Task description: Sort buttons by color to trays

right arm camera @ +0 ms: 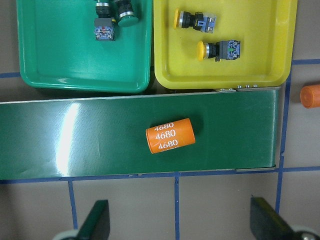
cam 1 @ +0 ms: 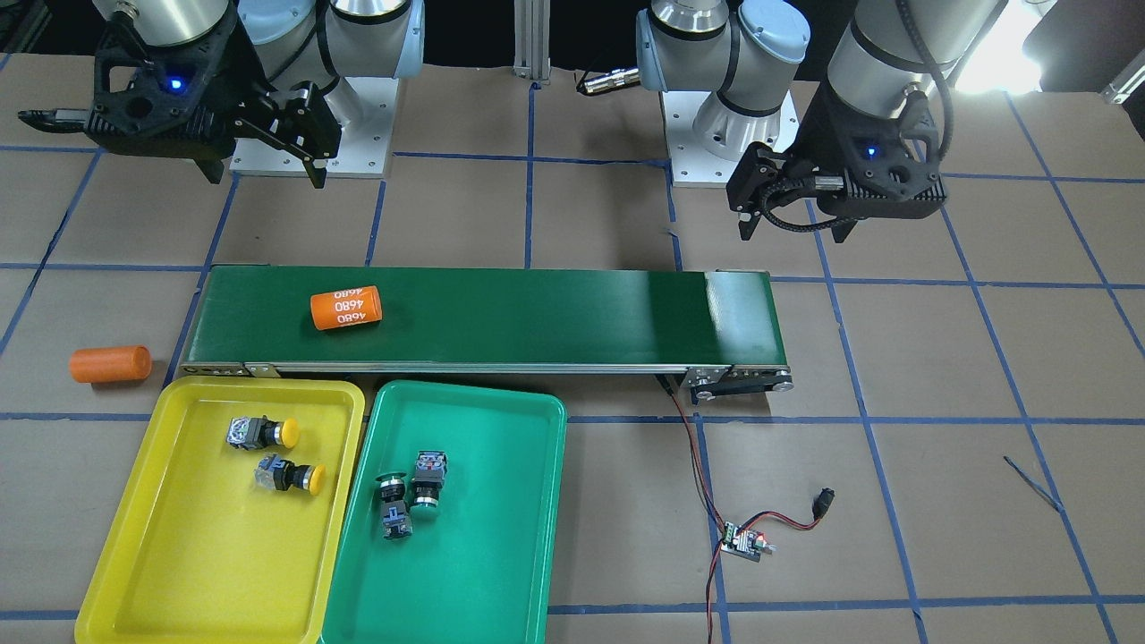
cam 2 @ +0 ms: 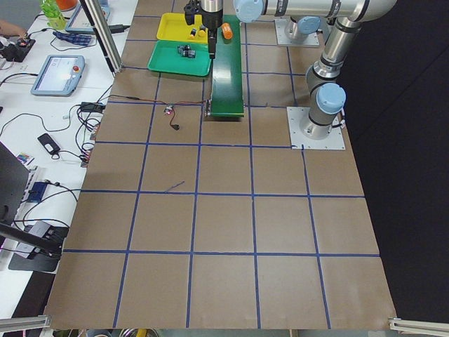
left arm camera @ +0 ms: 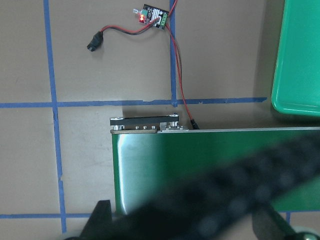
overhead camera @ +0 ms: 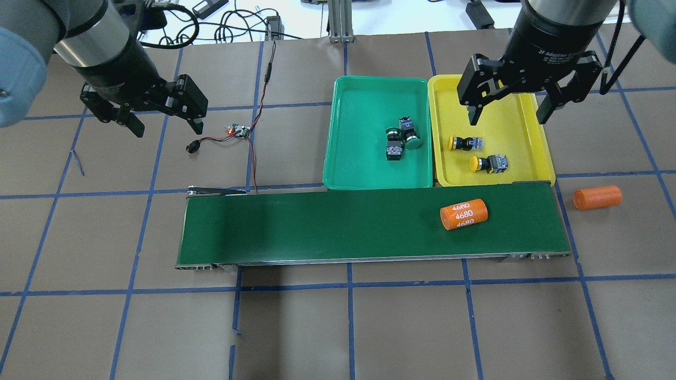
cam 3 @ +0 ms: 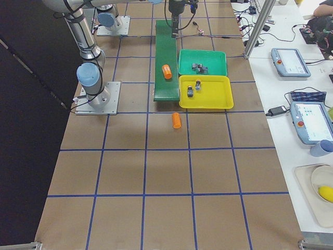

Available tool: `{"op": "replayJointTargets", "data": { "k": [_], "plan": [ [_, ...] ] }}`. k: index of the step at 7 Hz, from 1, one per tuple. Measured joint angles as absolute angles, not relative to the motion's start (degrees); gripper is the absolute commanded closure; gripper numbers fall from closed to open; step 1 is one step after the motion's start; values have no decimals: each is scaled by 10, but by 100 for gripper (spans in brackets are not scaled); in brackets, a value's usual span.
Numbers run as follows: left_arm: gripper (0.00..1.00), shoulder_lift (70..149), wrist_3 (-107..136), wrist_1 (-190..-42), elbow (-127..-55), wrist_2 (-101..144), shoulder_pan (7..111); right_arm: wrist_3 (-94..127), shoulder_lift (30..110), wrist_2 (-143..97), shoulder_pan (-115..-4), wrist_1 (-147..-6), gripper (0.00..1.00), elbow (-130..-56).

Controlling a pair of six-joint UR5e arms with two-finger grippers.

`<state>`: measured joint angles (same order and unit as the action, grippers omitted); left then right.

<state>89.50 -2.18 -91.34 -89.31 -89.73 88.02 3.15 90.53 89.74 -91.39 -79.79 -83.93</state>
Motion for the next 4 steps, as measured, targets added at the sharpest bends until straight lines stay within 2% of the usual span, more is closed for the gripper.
{"op": "replayJointTargets", "data": {
  "k": [4],
  "plan": [
    [0, 894, -22, -913, -890, -916, 883, 30, 910, 900, -911, -797, 0, -840]
  ]
}}
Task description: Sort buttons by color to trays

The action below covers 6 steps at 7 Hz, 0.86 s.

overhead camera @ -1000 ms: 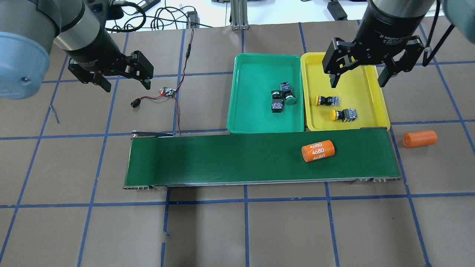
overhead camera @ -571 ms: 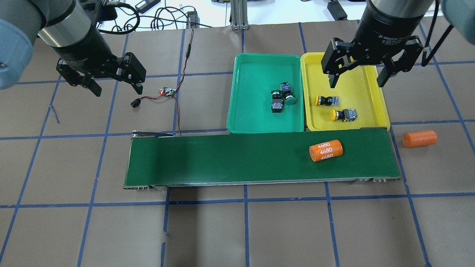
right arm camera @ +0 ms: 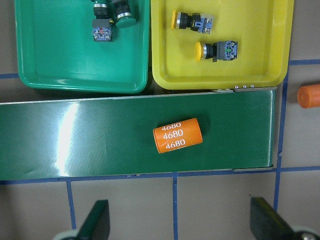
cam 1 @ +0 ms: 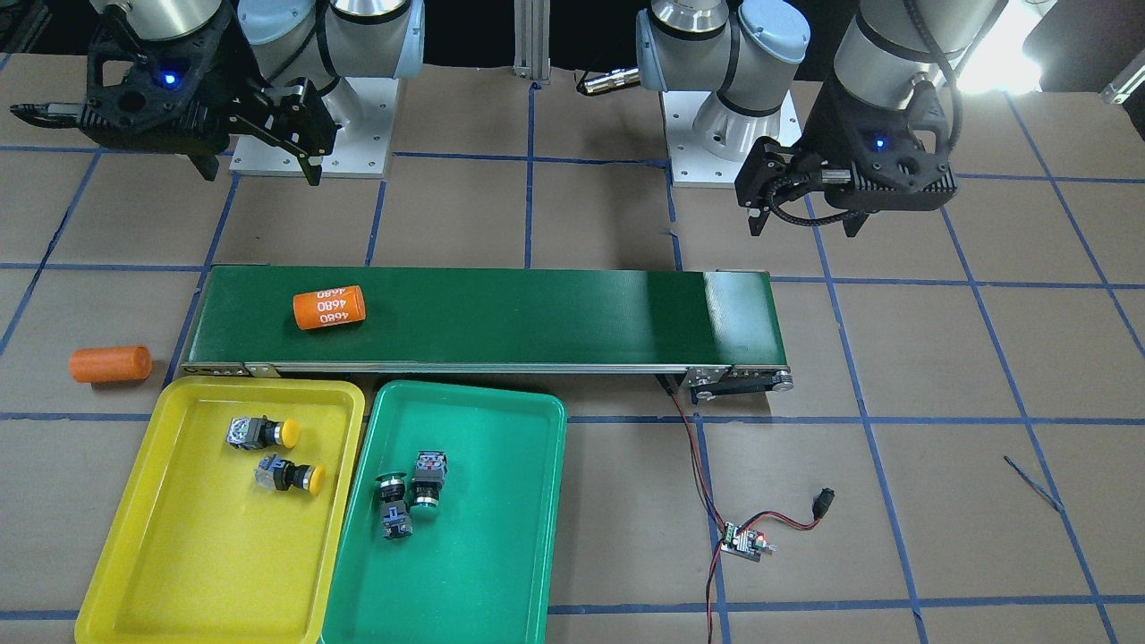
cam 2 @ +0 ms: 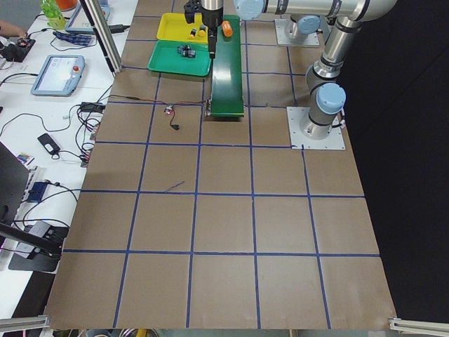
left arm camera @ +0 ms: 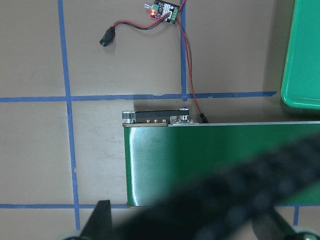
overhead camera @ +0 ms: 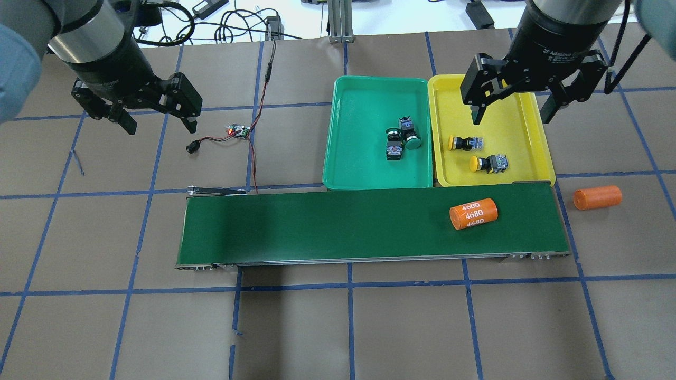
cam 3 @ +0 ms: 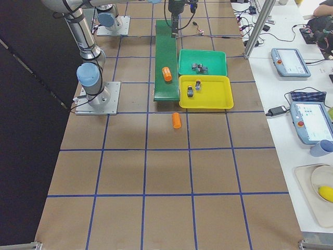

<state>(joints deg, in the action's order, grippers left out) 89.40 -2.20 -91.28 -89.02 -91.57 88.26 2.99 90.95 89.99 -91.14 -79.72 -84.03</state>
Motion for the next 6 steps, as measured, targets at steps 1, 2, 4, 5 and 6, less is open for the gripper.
{"op": "replayJointTargets", "data": {
  "k": [1, 2, 4, 5, 6],
  "plan": [
    [0, 894, -20, -911, -892, -915, 884, 30, 911, 900, -912, -797, 0, -842],
    [0, 894, -19, -908, -891, -914, 885, 30, 913, 901, -911, -797, 0, -844],
    [0, 895, -21, -904, -890, -912, 885, 30, 917, 901, -911, -797, 0, -847],
    [0, 895, -21, -904, -890, -912, 885, 30, 918, 901, -911, -797, 0, -851],
    [0, 894, -20, -904, -890, -912, 885, 30, 919, 901, -911, -797, 0, -853]
  ]
}}
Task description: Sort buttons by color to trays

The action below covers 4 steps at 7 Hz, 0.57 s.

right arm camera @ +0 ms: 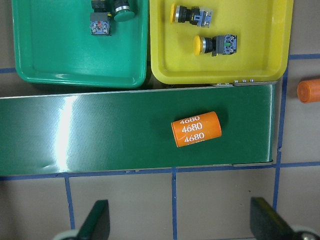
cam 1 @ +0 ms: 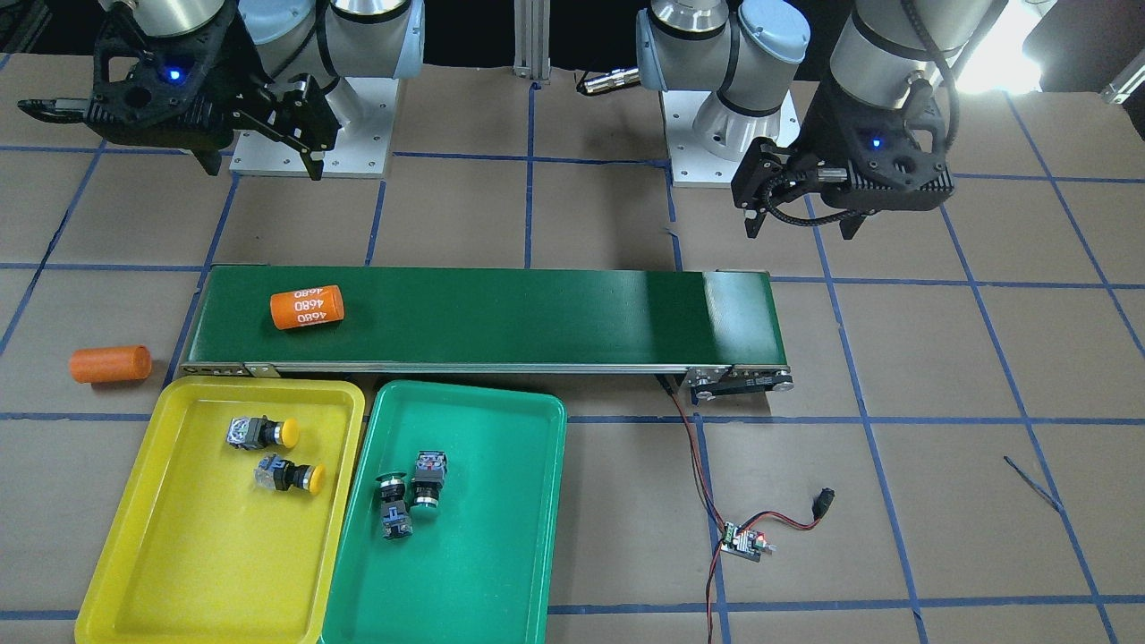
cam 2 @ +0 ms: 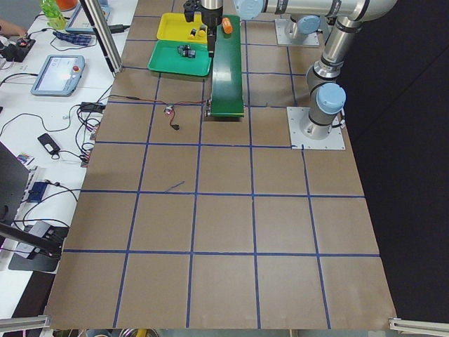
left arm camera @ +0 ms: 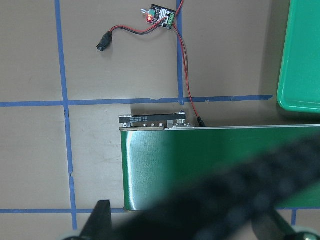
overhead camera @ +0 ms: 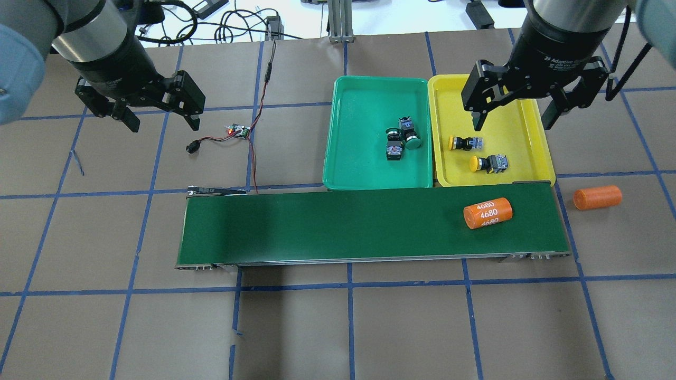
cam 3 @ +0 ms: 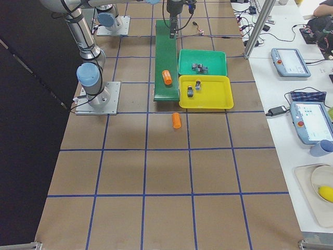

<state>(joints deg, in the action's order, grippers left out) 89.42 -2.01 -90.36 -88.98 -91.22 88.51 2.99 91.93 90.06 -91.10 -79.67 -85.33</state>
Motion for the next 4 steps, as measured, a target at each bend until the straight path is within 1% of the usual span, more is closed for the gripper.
{"op": "replayJointTargets", "data": {
  "k": [4],
  "plan": [
    [0, 894, -15, -904, -890, -912, 885, 31, 922, 900, -911, -797, 0, -854]
  ]
}}
